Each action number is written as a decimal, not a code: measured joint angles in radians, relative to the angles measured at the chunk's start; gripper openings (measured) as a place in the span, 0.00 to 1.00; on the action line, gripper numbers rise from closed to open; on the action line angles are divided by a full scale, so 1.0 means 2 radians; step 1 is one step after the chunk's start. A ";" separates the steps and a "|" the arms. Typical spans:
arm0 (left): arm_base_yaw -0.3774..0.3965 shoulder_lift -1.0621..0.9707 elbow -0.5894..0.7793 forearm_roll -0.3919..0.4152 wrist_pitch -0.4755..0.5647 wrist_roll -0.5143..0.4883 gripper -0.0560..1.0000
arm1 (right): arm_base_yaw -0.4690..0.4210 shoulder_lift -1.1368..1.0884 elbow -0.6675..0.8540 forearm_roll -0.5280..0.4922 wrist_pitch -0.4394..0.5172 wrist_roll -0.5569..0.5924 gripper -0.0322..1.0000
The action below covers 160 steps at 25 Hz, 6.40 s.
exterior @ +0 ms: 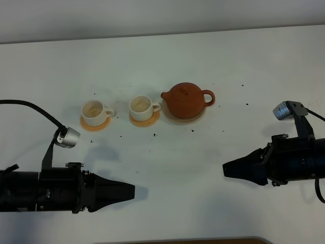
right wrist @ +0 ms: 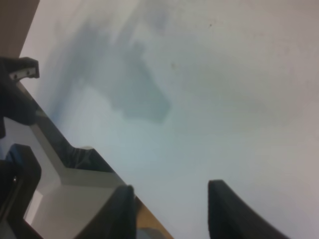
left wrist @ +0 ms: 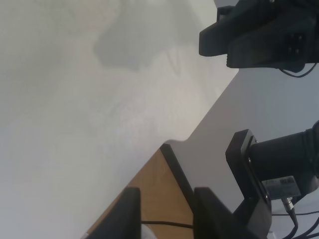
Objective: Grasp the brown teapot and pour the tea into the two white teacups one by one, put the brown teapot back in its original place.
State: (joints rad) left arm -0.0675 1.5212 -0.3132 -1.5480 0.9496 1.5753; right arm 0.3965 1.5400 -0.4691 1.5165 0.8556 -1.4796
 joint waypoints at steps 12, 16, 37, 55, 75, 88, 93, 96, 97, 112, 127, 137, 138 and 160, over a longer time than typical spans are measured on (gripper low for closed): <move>0.000 0.000 0.000 0.000 0.001 0.000 0.34 | 0.000 0.000 0.000 0.000 0.000 0.000 0.39; 0.000 0.000 0.000 0.000 0.001 0.000 0.34 | 0.000 0.000 0.000 0.000 0.000 0.000 0.39; 0.000 0.001 -0.028 -0.013 0.001 -0.007 0.34 | 0.000 0.000 0.000 0.103 0.000 -0.015 0.39; 0.000 -0.100 -0.219 0.293 -0.056 -0.377 0.34 | 0.000 0.002 -0.122 0.094 -0.009 -0.063 0.39; 0.000 -0.418 -0.146 0.809 0.058 -0.872 0.34 | 0.000 0.002 -0.302 -0.269 -0.077 0.274 0.39; -0.001 -0.621 -0.078 0.810 0.053 -0.873 0.33 | 0.000 0.003 -0.390 -0.444 -0.074 0.427 0.39; -0.001 -0.658 -0.078 0.809 0.054 -0.868 0.32 | 0.000 0.029 -0.426 -0.504 -0.051 0.481 0.39; -0.001 -0.664 -0.078 0.801 0.054 -0.854 0.32 | 0.000 0.049 -0.451 -0.525 -0.027 0.491 0.39; -0.001 -0.665 -0.078 0.797 0.054 -0.850 0.32 | 0.000 0.057 -0.460 -0.530 -0.017 0.492 0.39; 0.009 -0.701 -0.076 0.784 0.053 -0.834 0.32 | 0.003 0.165 -0.587 -0.559 0.088 0.403 0.39; 0.046 -0.762 -0.075 0.784 0.054 -0.834 0.32 | 0.068 0.178 -0.592 -0.557 0.061 0.245 0.39; 0.046 -0.762 -0.075 0.784 0.054 -0.826 0.32 | 0.095 0.226 -0.592 -0.604 0.057 0.192 0.39; 0.046 -0.762 -0.075 0.784 0.054 -0.825 0.32 | 0.103 0.231 -0.592 -0.617 0.057 0.195 0.39; 0.046 -0.762 -0.075 0.784 0.054 -0.825 0.32 | 0.156 0.403 -0.843 -0.728 0.179 0.257 0.39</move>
State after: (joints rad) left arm 0.0255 -0.0038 -0.4631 0.0200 1.0580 -0.0739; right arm 0.7086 2.3454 -2.1547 0.0596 1.2134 -0.9663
